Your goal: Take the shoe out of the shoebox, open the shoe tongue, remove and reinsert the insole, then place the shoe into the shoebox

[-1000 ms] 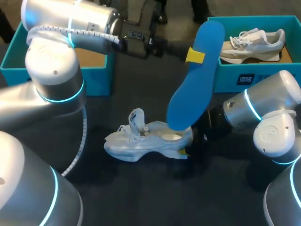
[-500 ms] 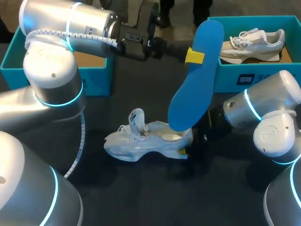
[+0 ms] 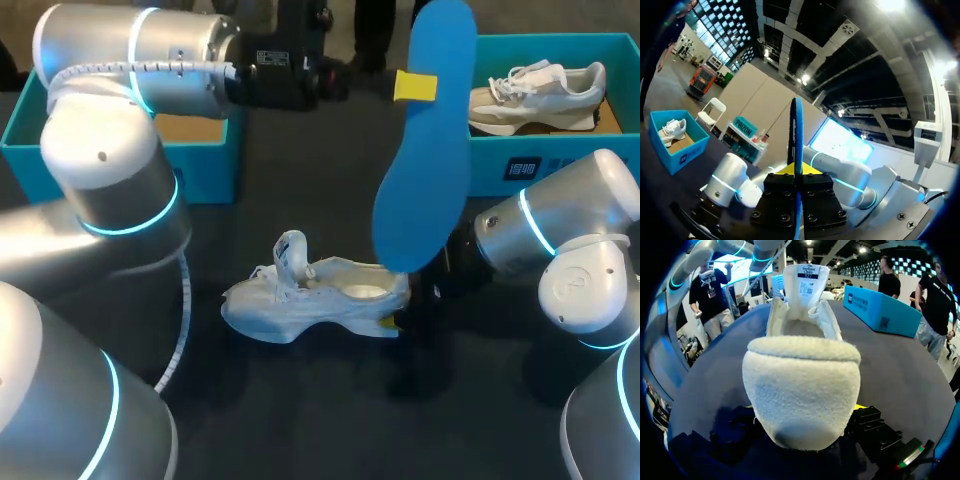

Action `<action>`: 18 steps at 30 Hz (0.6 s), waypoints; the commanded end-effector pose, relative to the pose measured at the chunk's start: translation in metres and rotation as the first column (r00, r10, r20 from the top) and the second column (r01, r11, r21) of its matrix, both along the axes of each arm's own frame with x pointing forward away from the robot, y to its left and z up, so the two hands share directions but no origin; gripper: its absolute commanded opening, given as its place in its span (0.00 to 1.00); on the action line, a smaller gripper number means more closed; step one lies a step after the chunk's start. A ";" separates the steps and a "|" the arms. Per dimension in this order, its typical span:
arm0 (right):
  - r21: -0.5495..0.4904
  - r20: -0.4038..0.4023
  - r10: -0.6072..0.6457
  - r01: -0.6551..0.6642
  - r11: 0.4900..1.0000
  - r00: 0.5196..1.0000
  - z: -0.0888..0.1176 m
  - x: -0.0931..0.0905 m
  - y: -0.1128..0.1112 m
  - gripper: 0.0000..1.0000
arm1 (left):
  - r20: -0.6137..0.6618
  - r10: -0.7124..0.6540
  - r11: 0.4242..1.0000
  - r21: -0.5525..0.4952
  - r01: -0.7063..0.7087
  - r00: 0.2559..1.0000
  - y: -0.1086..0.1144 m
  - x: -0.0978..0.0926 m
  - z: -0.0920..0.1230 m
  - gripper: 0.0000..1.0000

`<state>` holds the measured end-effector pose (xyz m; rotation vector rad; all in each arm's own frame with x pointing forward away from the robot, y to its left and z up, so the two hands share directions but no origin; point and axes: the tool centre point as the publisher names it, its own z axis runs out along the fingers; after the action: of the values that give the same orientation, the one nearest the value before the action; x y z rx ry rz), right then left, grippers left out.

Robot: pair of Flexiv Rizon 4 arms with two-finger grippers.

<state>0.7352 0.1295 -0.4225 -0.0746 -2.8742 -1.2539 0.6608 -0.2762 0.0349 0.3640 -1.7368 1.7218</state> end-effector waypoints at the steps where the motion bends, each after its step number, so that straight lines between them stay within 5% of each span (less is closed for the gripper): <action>1: -0.002 0.000 -0.001 0.001 1.000 1.000 -0.003 0.001 0.002 0.00 | -0.045 0.050 0.999 -0.008 -0.051 0.998 0.005 -0.016 0.007 0.00; 18: -0.002 0.000 -0.001 0.001 1.000 1.000 -0.003 0.001 0.002 0.00 | -0.134 0.050 0.998 -0.037 -0.056 0.990 0.019 -0.052 0.015 0.00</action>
<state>0.7352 0.1295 -0.4225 -0.0746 -2.8742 -1.2540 0.6159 -0.2629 0.0520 0.4942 -1.6215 1.7075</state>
